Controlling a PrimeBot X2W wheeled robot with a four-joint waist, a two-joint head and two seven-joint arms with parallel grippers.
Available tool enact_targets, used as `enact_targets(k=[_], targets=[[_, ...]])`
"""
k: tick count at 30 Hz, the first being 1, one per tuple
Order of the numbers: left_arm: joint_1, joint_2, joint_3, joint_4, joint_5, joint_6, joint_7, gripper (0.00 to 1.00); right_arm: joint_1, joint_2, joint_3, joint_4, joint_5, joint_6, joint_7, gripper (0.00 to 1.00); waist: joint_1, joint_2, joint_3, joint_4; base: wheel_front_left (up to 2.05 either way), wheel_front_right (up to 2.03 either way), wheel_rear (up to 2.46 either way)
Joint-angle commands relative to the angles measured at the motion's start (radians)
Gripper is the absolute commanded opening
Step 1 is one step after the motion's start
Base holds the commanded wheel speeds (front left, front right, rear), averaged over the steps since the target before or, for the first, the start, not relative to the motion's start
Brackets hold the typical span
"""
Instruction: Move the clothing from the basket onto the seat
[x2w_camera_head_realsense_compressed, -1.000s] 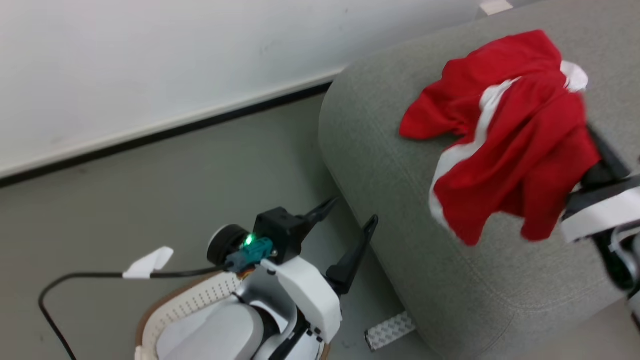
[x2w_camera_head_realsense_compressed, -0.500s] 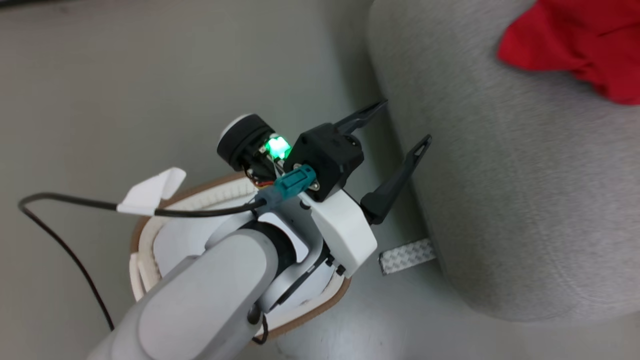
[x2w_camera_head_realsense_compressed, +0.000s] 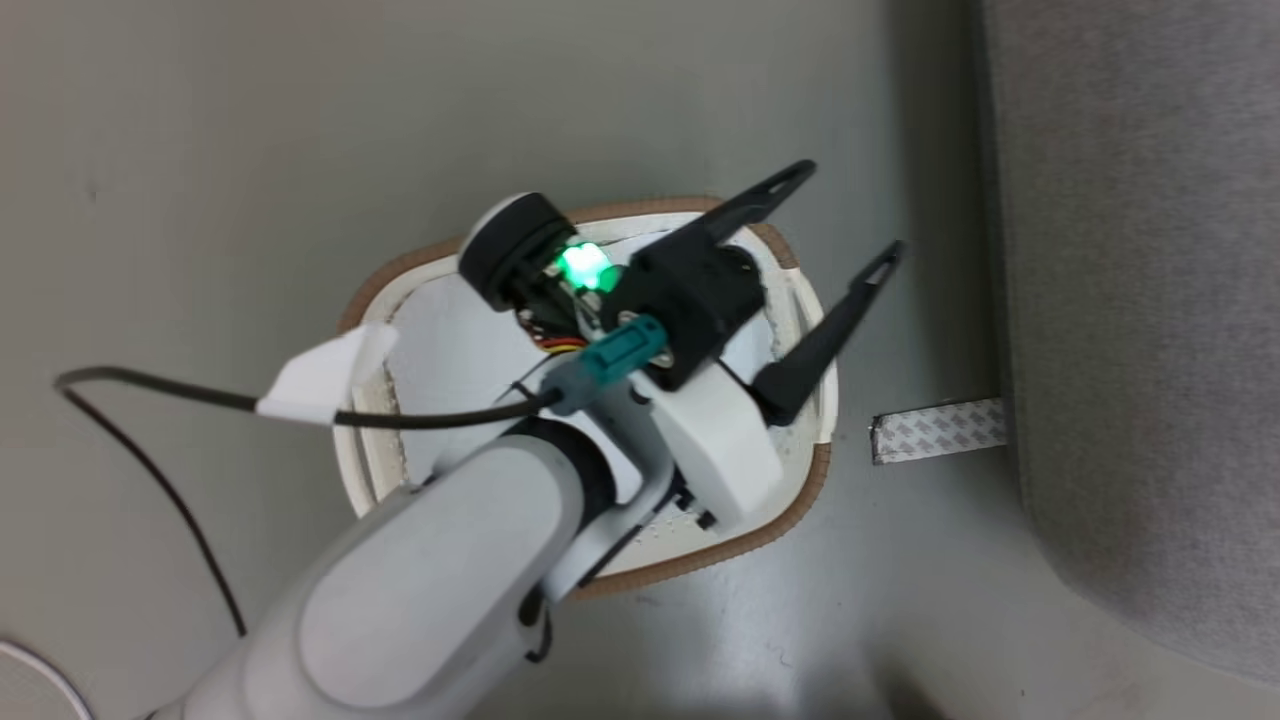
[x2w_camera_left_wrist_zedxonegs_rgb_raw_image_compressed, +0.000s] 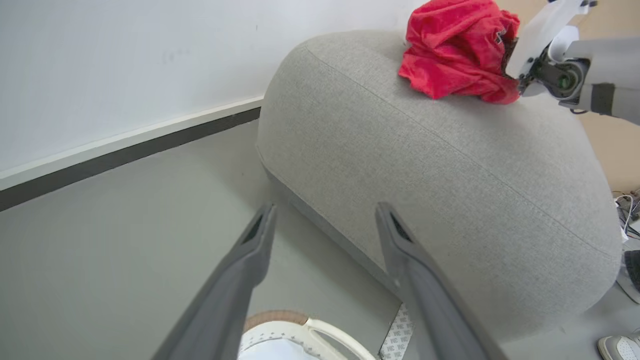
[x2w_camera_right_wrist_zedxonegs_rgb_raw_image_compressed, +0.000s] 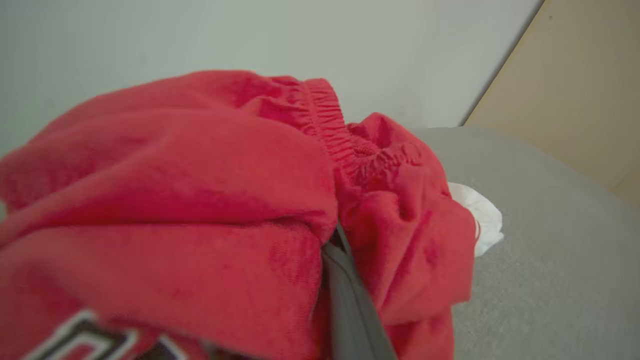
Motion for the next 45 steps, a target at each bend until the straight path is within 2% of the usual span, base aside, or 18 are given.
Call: enact_targets(k=[1, 2, 5, 9, 17, 27, 33, 40, 45], targets=[[0.007, 0.012, 0.003, 0.003, 0.003, 0.004, -0.008, 1.0, 0.016, 0.004, -0.015, 0.001, -0.022, -0.003, -0.002, 0.97, -0.0003, 0.0, 0.001, 0.005, 0.0, 0.0, 0.0], [0.014, 0.015, 0.006, 0.006, 0.0, 0.006, -0.01, 1.0, 0.03, 0.014, -0.027, -0.003, -0.046, -0.003, -0.002, 1.0, -0.0003, 0.0, -0.01, -0.001, 0.0, 0.0, 0.0], [0.036, 0.038, 0.014, 0.018, -0.008, 0.009, -0.021, 1.0, 0.067, 0.062, -0.051, -0.051, -0.06, -0.003, -0.001, 1.0, -0.0003, 0.0, -0.053, -0.021, 0.0, 0.0, 0.0], [0.07, 0.056, 0.023, 0.024, -0.026, 0.017, -0.036, 1.0, 0.142, 0.089, -0.017, -0.119, -0.07, -0.003, -0.001, 1.0, -0.0003, 0.0, -0.127, -0.046, 0.0, 0.0, 0.0], [0.186, 0.094, 0.065, 0.053, -0.067, 0.055, -0.117, 1.0, 0.331, 0.151, 0.139, -0.299, -0.034, -0.003, -0.001, 1.0, -0.0003, 0.0, -0.328, -0.07, 0.0, 0.0, 0.0], [0.359, 0.098, 0.154, 0.134, -0.141, 0.132, -0.28, 1.0, 0.544, 0.201, 0.327, -0.558, 0.071, -0.003, -0.001, 1.0, -0.0003, 0.0, -0.547, 0.032, 0.0, 0.0, 0.0], [0.483, 0.111, 0.207, 0.196, -0.17, 0.174, -0.392, 1.0, 0.684, 0.249, 0.388, -0.677, 0.084, -0.003, -0.001, 1.0, -0.0003, 0.0, -0.642, 0.098, 0.0, 0.0, 0.0], [0.613, 0.098, 0.267, 0.264, -0.209, 0.206, -0.498, 1.0, 0.86, 0.315, 0.445, -0.733, 0.099, -0.003, -0.001, 1.0, -0.0003, 0.0, -0.718, 0.164, 0.0, 0.0, 0.0], [0.696, 0.08, 0.315, 0.291, -0.196, 0.21, -0.518, 1.0, 0.982, 0.356, 0.497, -0.753, 0.104, -0.003, -0.001, 1.0, -0.0003, 0.0, -0.759, 0.188, 0.0, 0.0, 0.0]])
